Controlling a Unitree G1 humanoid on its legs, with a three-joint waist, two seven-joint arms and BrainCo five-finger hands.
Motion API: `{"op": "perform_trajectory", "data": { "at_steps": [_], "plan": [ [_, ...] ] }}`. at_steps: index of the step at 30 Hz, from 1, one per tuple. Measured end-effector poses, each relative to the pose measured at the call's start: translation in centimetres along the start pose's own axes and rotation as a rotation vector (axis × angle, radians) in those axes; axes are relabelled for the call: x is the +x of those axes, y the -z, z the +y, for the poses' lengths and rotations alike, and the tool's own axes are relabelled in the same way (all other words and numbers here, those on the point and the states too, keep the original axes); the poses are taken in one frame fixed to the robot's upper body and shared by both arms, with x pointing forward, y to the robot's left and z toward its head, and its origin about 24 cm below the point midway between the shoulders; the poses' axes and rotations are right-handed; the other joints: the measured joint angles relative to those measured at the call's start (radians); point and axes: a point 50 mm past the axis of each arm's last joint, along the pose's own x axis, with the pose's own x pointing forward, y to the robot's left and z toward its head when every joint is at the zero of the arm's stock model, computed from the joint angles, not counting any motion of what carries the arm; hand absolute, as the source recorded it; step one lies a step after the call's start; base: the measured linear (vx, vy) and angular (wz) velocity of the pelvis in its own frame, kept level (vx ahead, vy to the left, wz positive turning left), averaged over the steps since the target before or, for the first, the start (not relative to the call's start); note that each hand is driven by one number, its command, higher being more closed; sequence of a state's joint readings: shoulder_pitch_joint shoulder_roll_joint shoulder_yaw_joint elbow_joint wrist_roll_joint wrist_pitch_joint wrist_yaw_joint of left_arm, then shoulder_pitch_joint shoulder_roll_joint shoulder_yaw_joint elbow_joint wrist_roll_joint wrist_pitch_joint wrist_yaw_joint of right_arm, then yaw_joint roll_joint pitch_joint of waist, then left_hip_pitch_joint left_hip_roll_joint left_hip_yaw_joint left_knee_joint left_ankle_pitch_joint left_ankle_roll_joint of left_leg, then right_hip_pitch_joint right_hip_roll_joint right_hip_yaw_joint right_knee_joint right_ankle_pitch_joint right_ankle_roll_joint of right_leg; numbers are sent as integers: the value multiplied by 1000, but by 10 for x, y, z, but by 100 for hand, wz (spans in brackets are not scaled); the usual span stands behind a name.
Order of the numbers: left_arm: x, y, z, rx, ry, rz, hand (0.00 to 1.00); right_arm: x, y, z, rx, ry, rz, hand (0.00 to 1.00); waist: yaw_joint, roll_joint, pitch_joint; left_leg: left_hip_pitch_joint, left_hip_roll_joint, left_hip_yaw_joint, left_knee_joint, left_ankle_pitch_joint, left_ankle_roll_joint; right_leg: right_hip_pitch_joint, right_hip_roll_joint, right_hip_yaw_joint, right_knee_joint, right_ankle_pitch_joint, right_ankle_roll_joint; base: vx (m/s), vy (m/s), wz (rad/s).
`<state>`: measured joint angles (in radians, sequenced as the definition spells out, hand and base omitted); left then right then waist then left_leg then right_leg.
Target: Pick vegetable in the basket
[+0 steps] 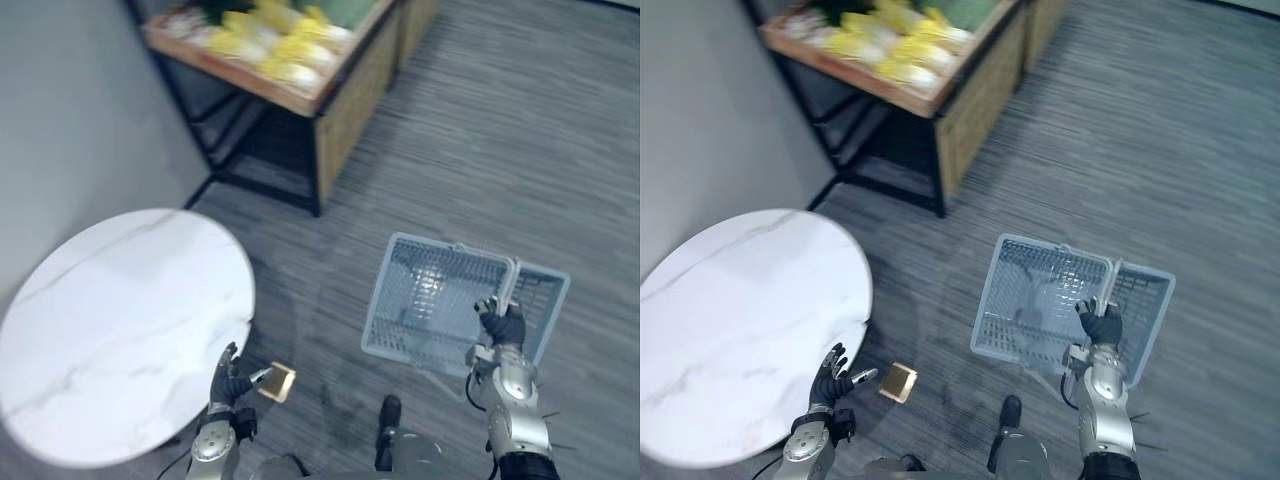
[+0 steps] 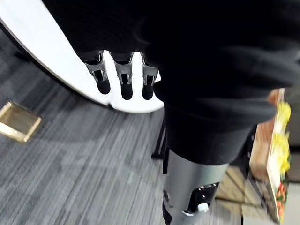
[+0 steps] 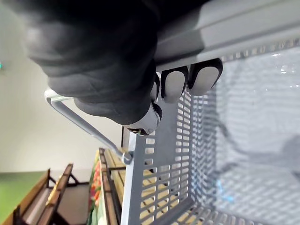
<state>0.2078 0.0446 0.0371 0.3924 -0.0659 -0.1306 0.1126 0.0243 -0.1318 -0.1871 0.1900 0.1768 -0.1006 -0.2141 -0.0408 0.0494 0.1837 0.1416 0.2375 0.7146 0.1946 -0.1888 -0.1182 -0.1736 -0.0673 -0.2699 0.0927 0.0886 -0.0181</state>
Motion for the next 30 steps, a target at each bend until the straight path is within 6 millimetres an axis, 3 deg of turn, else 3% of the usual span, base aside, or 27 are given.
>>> {"op": "perform_trajectory", "data": {
  "at_steps": [3, 4, 5, 6, 7, 8, 9, 10, 13, 14, 15, 16, 17, 18, 19, 20, 21, 22, 23, 24, 25, 26, 28, 29, 30],
  "plan": [
    [8, -10, -13, 7, 49, -31, 0, -3, 3, -4, -5, 9, 9, 100, -14, 3, 0, 10, 56, -17, 140, -1, -2, 38, 25, 30, 14, -42, 5, 241, -99, -75],
    [9, -13, -17, 8, 61, -39, 0, -5, 2, -4, -7, 7, 7, 100, -27, 15, 4, -11, 113, -75, 313, 13, 21, 75, 45, 52, 33, -83, 7, 261, -118, -53],
    [9, -12, -16, 10, 62, -39, 0, -6, 3, -4, -8, 4, 7, 100, -28, 20, 6, -27, 136, -111, 394, 36, 58, 90, 55, 62, 40, -97, 1, 331, -125, -69],
    [8, -11, -15, 10, 56, -33, 0, -6, 2, -2, -7, -4, 4, 100, -24, 28, 12, -70, 153, -200, 512, 99, 134, 116, 68, 85, 46, -117, -17, 302, -14, -104],
    [5, -4, -13, 8, 45, -9, 0, -7, -3, 3, -2, -24, -15, 100, -1, 27, 17, -152, 120, -381, 673, 192, 94, 146, 63, 150, 44, -139, -14, 313, 42, -115],
    [4, -3, -13, 5, 46, -6, 0, -7, -5, 4, 2, -25, -25, 100, 10, 31, 18, -193, 91, -437, 720, 123, 55, 152, 61, 176, 42, -145, -15, 326, 121, -121],
    [5, -4, -14, 5, 47, -10, 0, -6, -6, 4, 9, -26, -30, 100, 29, 30, 19, -280, 30, -501, 763, 11, 50, 165, 47, 216, 40, -160, -17, 322, 146, -81],
    [4, -5, -13, 6, 46, -16, 0, -6, -7, 4, 10, -27, -30, 100, 43, 24, 25, -349, -23, -527, 742, -46, 87, 197, 30, 243, 24, -178, -24, 323, 132, -71],
    [-2, -6, -12, 2, 46, -30, 0, -5, -8, 9, 3, -48, -37, 100, 80, 28, 35, -466, -98, -554, 566, -68, 96, 263, 4, 297, -5, -227, -6, 323, 192, -64],
    [-4, -7, -11, -2, 44, -38, 0, -3, -12, 12, -4, -65, -49, 100, 94, 38, 40, -502, -128, -594, 396, -38, 55, 278, -5, 331, -13, -247, 25, 320, 315, -104],
    [-8, -8, -9, -9, 37, -50, 0, 0, -15, 17, -19, -93, -63, 100, 118, 64, 38, -500, -130, -626, 255, 47, 32, 295, 14, 381, -26, -266, 53, 326, 326, -121],
    [-10, -7, -9, -13, 34, -48, 0, 1, -15, 21, -22, -104, -60, 100, 138, 65, 36, -488, -144, -621, 265, 51, 56, 312, 3, 418, -40, -274, 44, 448, 360, -91],
    [-11, -11, -6, -14, 24, -68, 0, 0, -16, 31, -25, -146, -65, 100, 128, 34, 23, -507, -176, -613, 292, 9, 107, 317, -16, 460, -24, -284, 64, 646, 335, -46],
    [-7, -21, -6, -21, 20, -106, 0, 2, -19, 37, -32, -176, -78, 100, 141, 16, 19, -526, -195, -590, 341, -38, 164, 272, -37, 460, 73, -327, 121, 657, 323, -20],
    [-6, -22, -7, -24, 21, -109, 0, 3, -19, 38, -36, -180, -77, 100, 145, 15, 19, -524, -200, -585, 349, -50, 169, 263, -41, 464, 100, -333, 131, 592, 264, -15],
    [-7, -22, -11, -35, 27, -106, 0, 4, -15, 43, -53, -197, -62, 100, 151, 14, 19, -492, -211, -562, 364, -76, 198, 229, -49, 471, 235, -357, 201, 477, 237, -4],
    [-9, -19, -11, -39, 27, -94, 0, 3, -5, 46, -64, -211, -19, 100, 154, 12, 21, -429, -229, -557, 361, -107, 210, 191, -51, 481, 425, -359, 301, 498, 222, 2],
    [-9, -18, -10, -34, 27, -91, 0, 1, 0, 49, -65, -219, 4, 100, 154, 8, 23, -391, -237, -558, 350, -121, 213, 165, -45, 486, 533, -345, 301, 518, 176, 7],
    [-9, -17, -8, -14, 33, -91, 0, -3, 9, 57, -66, -238, 48, 100, 152, -2, 29, -296, -250, -559, 309, -143, 218, 111, -41, 456, 752, -342, 296, 511, 113, 8],
    [-10, -16, -7, -4, 34, -87, 0, -7, 13, 64, -68, -255, 68, 100, 148, -5, 30, -210, -258, -564, 251, -152, 227, 48, -57, 358, 893, -345, 265, 505, 90, 8],
    [-10, -16, -6, 0, 32, -87, 0, -8, 14, 67, -74, -269, 68, 100, 142, -4, 30, -173, -258, -569, 217, -153, 229, 14, -68, 302, 928, -349, 226, 502, 49, 6],
    [-9, -17, -3, 11, 30, -91, 0, -10, 14, 71, -92, -301, 63, 100, 134, -5, 30, -109, -256, -576, 152, -154, 231, -50, -84, 210, 923, -367, 168, 493, 12, 3],
    [-7, -21, -7, 23, 44, -103, 0, -9, 13, 70, -103, -302, 58, 100, 120, -4, 31, -22, -242, -594, 74, -154, 230, -158, -88, 90, 775, -389, 108, 561, -22, 15],
    [-6, -22, -8, 23, 47, -106, 0, -8, 13, 69, -106, -300, 55, 100, 109, -1, 31, -5, -235, -611, 56, -154, 230, -183, -80, 74, 706, -385, 102, 564, -65, 61],
    [-2, -26, -11, 23, 55, -118, 0, -6, 11, 64, -121, -291, 49, 100, 86, 8, 36, 39, -213, -641, 24, -154, 222, -228, -46, 89, 471, -318, 95, 584, -95, 69]
  ]
}}
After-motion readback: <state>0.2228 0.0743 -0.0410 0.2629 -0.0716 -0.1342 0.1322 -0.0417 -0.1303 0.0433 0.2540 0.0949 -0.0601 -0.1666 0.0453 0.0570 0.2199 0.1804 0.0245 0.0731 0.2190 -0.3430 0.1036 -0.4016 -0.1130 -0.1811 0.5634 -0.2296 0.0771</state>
